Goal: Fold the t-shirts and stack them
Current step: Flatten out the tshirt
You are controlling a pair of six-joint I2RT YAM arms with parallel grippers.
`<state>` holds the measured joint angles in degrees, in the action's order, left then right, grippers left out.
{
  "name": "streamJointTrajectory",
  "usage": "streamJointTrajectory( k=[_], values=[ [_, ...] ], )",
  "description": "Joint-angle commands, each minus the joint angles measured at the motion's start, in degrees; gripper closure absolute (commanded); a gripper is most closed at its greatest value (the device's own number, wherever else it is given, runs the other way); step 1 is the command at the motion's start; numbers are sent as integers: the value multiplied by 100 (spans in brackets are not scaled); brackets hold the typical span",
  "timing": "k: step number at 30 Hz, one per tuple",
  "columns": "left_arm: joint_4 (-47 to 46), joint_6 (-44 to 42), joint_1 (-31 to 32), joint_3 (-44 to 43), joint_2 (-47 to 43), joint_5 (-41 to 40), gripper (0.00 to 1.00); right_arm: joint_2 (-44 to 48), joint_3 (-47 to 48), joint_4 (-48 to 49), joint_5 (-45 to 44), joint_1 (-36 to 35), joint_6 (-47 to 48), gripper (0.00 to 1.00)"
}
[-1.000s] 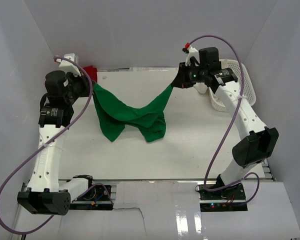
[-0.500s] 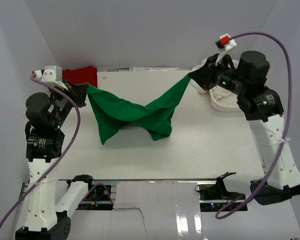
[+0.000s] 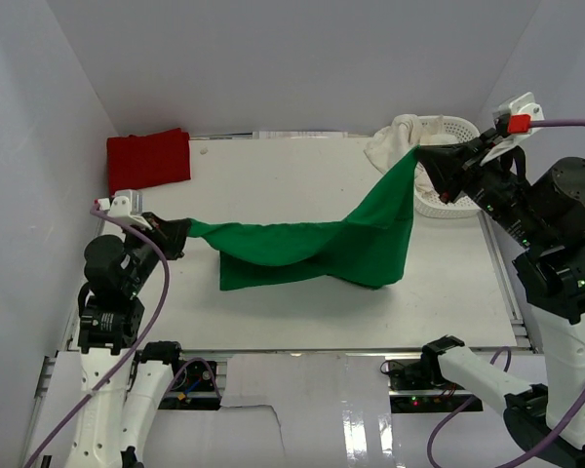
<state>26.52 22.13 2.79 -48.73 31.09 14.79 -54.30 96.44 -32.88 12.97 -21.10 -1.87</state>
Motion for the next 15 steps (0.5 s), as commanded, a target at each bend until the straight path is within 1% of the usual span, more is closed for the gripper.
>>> streamJointTrajectory(
  k=[1, 2, 4, 6, 7, 11, 13, 15],
  values=[
    [-437, 248, -24, -93, -200, 77, 100, -9, 453, 177, -339, 1, 161, 92],
    [-655, 291, -24, -93, -165, -36, 100, -97, 576, 116, -400, 1, 161, 92],
    [-893, 397, -24, -198, 185, -134, 100, -545, 1014, -120, -619, 1, 467, 92],
    [-1140, 406, -24, -356, 554, -55, 100, -974, 1192, -148, -760, 1, 564, 92],
    [-1158, 397, -24, -539, 878, -29, 100, -1073, 1184, -113, -883, -8, 582, 92],
    [-1798, 223, -33, -480, 1258, -55, 100, -1398, 894, 395, -1261, 1, 661, 92],
    [-1870, 152, -33, -549, 1451, -37, 100, -1653, 911, 467, -1541, 1, 635, 92],
    [-1923, 125, -33, -708, 1593, 6, 100, -1750, 885, 650, -1578, 1, 557, 92]
  ],
)
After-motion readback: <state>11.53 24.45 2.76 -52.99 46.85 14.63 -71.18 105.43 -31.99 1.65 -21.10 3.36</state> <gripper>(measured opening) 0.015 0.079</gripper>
